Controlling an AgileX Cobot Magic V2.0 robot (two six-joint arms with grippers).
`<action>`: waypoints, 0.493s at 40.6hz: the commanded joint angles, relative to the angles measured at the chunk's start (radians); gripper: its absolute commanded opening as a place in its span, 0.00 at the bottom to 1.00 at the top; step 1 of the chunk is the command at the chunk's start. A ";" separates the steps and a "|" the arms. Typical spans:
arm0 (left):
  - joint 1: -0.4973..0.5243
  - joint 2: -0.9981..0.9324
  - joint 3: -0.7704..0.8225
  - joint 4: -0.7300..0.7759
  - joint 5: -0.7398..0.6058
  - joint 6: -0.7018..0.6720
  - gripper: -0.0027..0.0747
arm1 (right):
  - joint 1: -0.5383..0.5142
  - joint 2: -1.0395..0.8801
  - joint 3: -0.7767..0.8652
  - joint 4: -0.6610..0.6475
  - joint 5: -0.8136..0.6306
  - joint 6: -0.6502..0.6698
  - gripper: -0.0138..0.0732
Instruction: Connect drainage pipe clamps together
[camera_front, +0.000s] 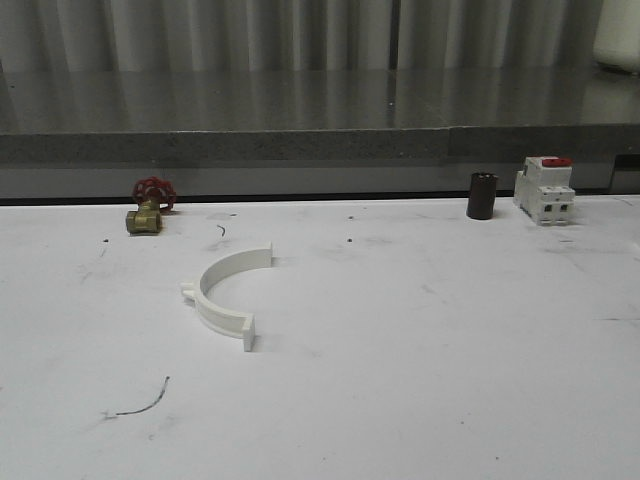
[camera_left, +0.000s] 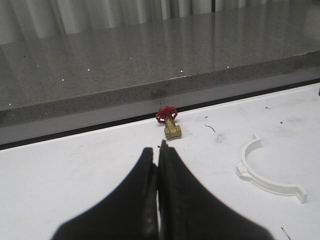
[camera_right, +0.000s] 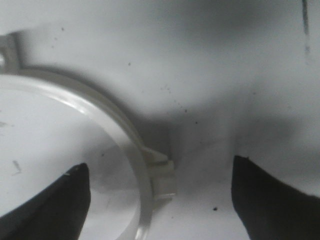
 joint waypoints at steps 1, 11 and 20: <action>0.002 0.009 -0.029 0.007 -0.081 0.001 0.01 | -0.004 -0.049 -0.032 -0.020 -0.008 -0.007 0.79; 0.002 0.009 -0.029 0.007 -0.081 0.001 0.01 | -0.004 -0.047 -0.032 -0.020 -0.012 -0.009 0.56; 0.002 0.009 -0.029 0.007 -0.081 0.001 0.01 | -0.004 -0.047 -0.032 -0.020 -0.021 -0.014 0.53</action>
